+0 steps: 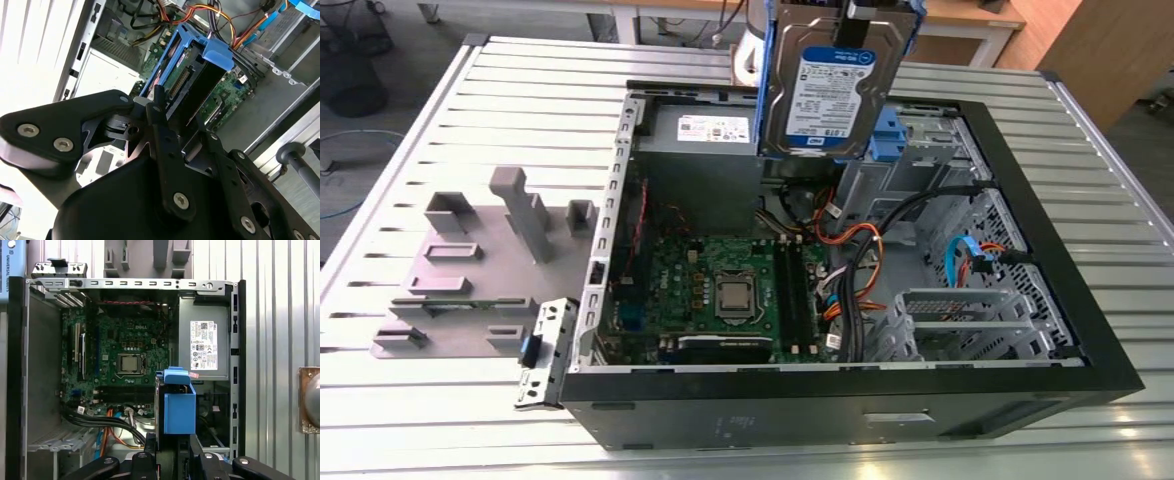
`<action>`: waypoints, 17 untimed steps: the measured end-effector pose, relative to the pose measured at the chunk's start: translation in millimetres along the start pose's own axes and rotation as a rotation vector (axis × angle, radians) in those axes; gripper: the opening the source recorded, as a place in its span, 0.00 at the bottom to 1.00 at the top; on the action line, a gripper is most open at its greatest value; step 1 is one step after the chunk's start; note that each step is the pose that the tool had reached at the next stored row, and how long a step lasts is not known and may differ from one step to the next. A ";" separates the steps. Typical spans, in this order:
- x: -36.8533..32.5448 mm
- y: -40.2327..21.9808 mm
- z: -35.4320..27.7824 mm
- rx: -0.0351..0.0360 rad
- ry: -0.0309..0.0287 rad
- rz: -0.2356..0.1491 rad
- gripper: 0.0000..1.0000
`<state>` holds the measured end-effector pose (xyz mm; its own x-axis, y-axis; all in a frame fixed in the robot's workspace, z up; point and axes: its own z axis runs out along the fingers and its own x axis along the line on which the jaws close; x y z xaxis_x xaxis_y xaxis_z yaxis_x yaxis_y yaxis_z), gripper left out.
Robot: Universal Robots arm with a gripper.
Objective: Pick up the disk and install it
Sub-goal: 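Pick up the disk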
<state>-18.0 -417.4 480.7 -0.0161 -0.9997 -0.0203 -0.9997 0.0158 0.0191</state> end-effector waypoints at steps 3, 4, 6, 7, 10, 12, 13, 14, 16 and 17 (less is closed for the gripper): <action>5.1 -0.1 -0.1 0.0000 0.0000 0.000 0.35; 6.8 -0.1 -0.2 0.0000 0.0001 0.000 0.35; 10.8 -0.2 -0.2 0.0000 0.0000 0.000 0.35; 12.8 -0.2 -0.3 0.0000 0.0000 0.000 0.35; 19.4 -0.3 -0.4 0.0000 0.0001 0.000 0.35; 24.4 -0.4 -0.4 0.0001 -0.0001 0.000 0.35; 26.8 -0.4 -0.5 0.0000 0.0000 0.000 0.35; 29.3 -0.5 -0.5 0.0000 -0.0001 0.000 0.35; 34.1 -0.6 -0.7 0.0000 0.0002 0.000 0.35; 36.4 -0.6 -0.7 0.0000 0.0000 0.000 0.35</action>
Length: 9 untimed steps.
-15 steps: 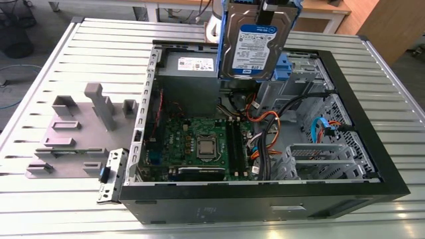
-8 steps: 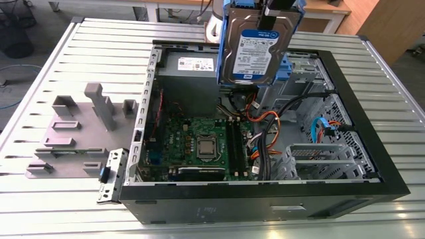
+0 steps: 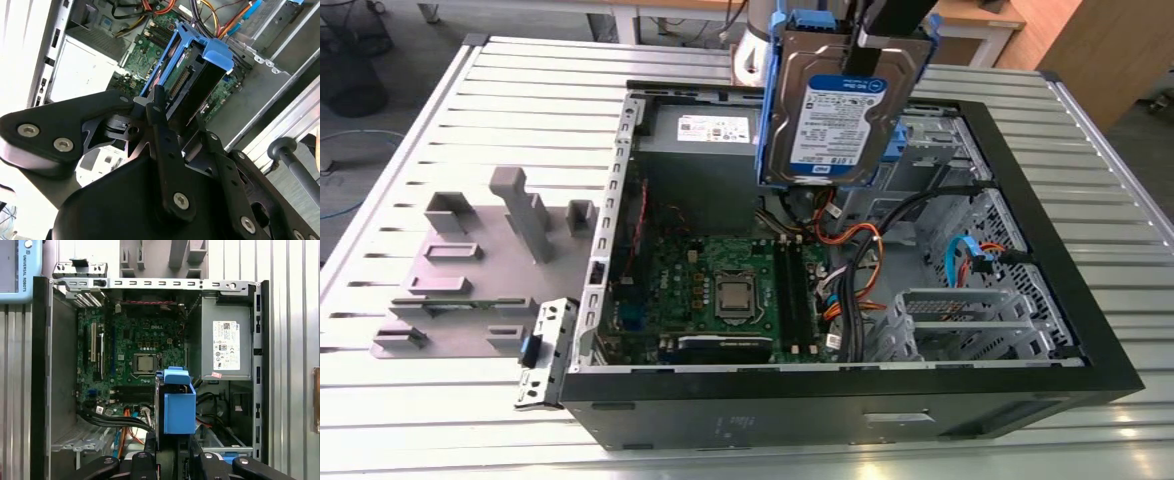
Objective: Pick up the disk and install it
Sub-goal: 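Pick up the disk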
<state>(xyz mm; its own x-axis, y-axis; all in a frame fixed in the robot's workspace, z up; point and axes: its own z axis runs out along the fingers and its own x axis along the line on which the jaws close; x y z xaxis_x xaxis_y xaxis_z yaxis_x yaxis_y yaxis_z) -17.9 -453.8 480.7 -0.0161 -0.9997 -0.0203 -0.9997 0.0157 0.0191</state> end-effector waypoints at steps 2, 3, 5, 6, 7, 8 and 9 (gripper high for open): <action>4.9 -0.1 0.0 0.0000 -0.0001 0.000 0.35; 7.2 -0.1 -0.2 0.0000 0.0001 0.000 0.35; 12.0 -0.1 -0.2 0.0000 0.0000 0.000 0.35; 14.3 -0.2 -0.2 0.0000 -0.0001 0.000 0.35; 16.5 -0.2 -0.2 0.0000 -0.0001 0.000 0.35; 18.8 -0.3 -0.3 0.0000 -0.0001 0.000 0.35; 21.1 -0.3 -0.4 0.0000 0.0001 0.000 0.35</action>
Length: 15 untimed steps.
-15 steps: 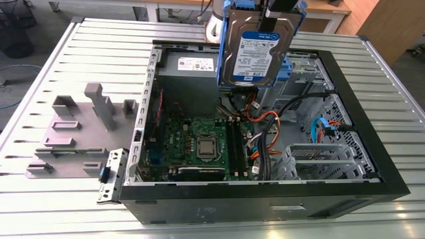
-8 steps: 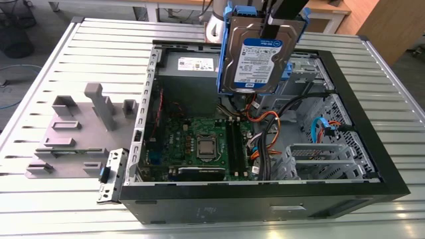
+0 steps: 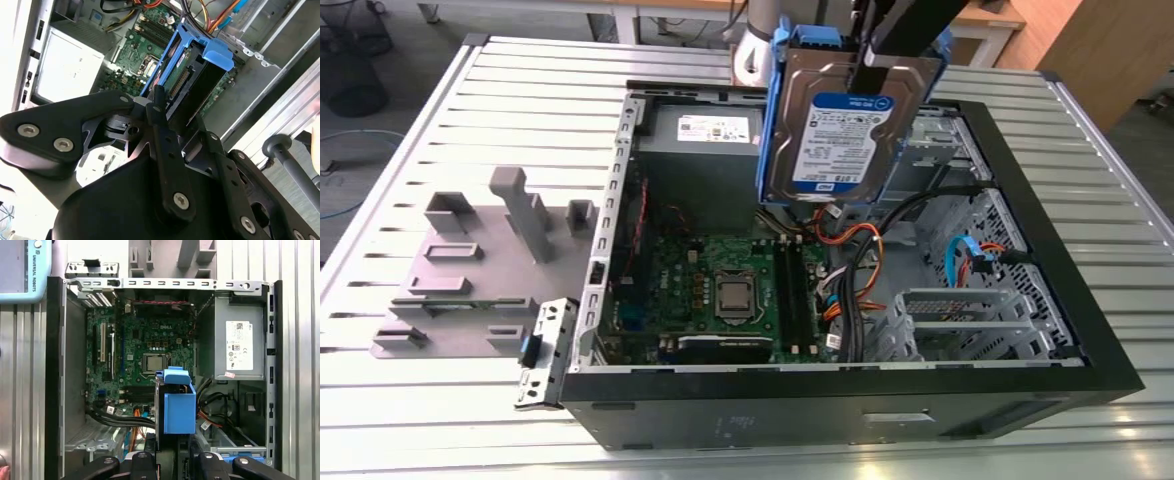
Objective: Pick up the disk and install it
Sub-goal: 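Pick up the disk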
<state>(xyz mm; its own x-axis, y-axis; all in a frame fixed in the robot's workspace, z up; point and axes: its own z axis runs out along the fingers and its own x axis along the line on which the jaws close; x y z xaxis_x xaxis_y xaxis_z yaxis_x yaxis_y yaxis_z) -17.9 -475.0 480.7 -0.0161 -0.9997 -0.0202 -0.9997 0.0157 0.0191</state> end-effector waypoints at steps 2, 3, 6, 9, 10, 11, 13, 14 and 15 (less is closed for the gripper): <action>4.5 0.0 0.0 0.0001 -0.0002 0.000 0.35; 6.8 -0.1 0.0 0.0001 -0.0002 0.000 0.35; 14.4 -0.2 -0.3 0.0000 0.0000 0.000 0.35; 22.4 -0.3 -0.3 0.0000 -0.0002 0.000 0.35; 24.9 -0.4 -0.4 0.0000 -0.0001 0.000 0.35; 27.4 -0.4 -0.4 0.0000 -0.0001 0.000 0.35; 32.6 -0.5 -0.5 0.0000 -0.0002 0.000 0.35; 35.3 -0.6 -0.5 0.0000 -0.0001 0.000 0.35; 37.8 -0.6 -0.6 0.0000 -0.0001 0.000 0.35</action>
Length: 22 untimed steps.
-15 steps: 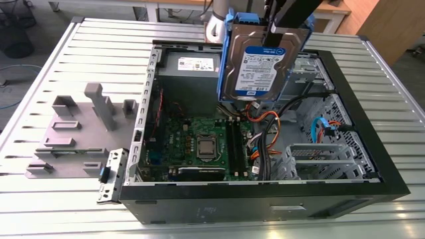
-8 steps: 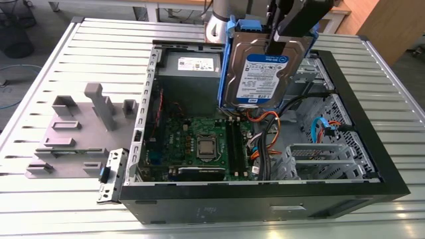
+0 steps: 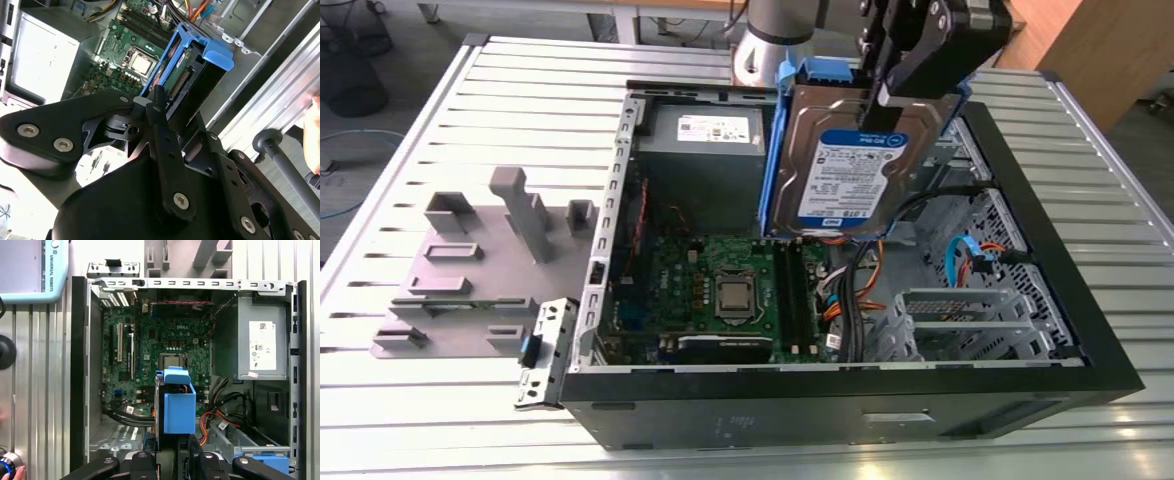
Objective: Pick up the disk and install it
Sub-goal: 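Pick up the disk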
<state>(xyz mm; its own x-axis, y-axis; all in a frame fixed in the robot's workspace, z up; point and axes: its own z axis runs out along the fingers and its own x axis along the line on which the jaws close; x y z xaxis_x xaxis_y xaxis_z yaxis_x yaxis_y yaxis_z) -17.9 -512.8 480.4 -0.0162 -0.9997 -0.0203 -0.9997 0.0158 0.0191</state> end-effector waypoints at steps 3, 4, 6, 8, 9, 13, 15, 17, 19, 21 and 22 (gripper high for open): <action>8.2 -0.1 -0.2 0.0000 0.0000 0.000 0.35; 11.3 -0.2 -0.1 0.0000 -0.0001 0.000 0.35; 16.9 -0.3 -0.3 0.0000 0.0000 0.000 0.35; 22.6 -0.4 -0.3 0.0000 -0.0001 0.000 0.35; 25.4 -0.4 -0.4 0.0000 -0.0001 0.000 0.35; 36.5 -0.6 -0.5 0.0001 -0.0002 0.000 0.35; 42.3 -0.7 -0.6 0.0000 0.0000 0.000 0.35; 48.0 -0.8 -0.6 0.0000 -0.0001 0.000 0.35; 52.9 -0.9 -0.8 0.0000 0.0001 0.000 0.35; 55.6 -0.8 -0.8 0.0000 0.0000 0.000 0.35; 56.6 -0.9 -0.8 0.0000 -0.0001 0.000 0.35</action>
<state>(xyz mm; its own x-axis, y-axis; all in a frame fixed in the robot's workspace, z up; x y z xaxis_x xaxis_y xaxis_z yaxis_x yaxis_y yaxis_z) -18.0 -569.5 480.1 -0.0162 -0.9997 -0.0204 -0.9997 0.0158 0.0190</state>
